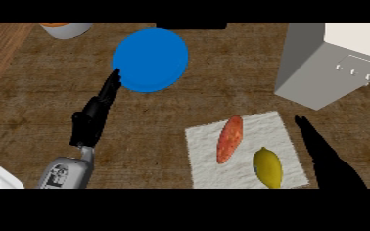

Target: Pick the lemon from the placemat and place it in the tiered shelf

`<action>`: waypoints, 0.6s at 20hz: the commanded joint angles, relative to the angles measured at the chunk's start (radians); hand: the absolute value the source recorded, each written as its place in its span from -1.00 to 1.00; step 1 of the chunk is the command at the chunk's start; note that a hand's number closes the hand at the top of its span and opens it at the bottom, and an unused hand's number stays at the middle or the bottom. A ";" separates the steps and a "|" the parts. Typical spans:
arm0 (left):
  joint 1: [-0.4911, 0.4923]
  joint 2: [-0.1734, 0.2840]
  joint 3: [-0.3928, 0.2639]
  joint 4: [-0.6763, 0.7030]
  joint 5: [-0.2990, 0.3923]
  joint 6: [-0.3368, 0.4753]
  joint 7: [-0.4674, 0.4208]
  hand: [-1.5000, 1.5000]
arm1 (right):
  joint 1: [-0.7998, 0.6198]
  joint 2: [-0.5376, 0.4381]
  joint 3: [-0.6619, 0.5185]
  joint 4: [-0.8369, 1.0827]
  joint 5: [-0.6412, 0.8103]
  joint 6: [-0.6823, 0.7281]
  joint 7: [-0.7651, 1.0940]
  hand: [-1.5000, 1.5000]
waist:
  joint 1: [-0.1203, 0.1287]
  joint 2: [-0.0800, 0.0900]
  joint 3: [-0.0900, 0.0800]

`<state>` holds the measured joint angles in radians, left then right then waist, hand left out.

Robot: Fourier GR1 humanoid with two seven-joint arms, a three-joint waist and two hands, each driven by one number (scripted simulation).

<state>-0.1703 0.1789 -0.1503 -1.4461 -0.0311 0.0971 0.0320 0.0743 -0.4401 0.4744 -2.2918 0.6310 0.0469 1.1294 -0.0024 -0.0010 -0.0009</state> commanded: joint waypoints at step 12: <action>0.008 -0.022 0.022 -0.068 -0.014 -0.023 0.061 0.00 | 0.023 0.121 -0.026 0.123 0.088 0.089 0.033 -1.00 | 0.006 0.000 0.001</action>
<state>-0.1863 0.1692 -0.1169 -1.4407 -0.0416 0.0711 0.0331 0.1123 -0.3459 0.4580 -2.2212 0.7126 0.0936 1.0976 -0.0014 -0.0003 -0.0005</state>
